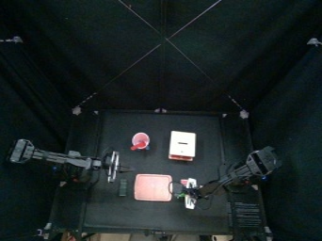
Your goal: Place pea on plate
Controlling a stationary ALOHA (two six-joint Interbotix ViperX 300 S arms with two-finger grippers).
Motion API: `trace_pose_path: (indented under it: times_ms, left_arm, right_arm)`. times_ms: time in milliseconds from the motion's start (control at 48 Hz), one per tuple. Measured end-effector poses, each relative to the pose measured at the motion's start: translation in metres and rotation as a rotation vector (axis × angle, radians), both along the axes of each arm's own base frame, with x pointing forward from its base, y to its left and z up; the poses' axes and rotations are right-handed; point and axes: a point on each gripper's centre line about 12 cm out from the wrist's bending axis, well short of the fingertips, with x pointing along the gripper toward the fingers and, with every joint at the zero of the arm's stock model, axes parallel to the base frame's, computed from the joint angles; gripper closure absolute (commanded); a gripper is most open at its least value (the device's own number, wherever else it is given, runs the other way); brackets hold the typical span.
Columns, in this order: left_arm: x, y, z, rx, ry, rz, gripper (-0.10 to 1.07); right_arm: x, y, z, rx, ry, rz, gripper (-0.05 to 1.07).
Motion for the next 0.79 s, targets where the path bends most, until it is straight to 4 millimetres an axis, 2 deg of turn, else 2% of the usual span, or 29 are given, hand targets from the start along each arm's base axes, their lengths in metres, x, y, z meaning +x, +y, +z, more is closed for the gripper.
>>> trace_pose_path:
  times_ms: [167,250,479,792]
  left_arm:
    - [0.000,0.000,0.000,0.000,0.000,0.000,1.00]
    - [0.000,0.000,0.000,0.002,0.000,0.000,1.00]
    - [-0.001,0.000,-0.002,0.003,0.004,-0.001,1.00]
    - [-0.001,0.000,-0.003,0.004,0.007,0.000,1.00]
  right_arm:
    - [0.024,-0.009,0.017,0.043,-0.146,-0.001,0.43]
    - [0.034,-0.016,0.019,0.060,-0.204,-0.006,0.43]
    - [0.059,-0.033,-0.001,0.060,-0.214,-0.041,0.43]
    - [0.094,-0.032,-0.017,0.002,-0.215,-0.001,0.42]
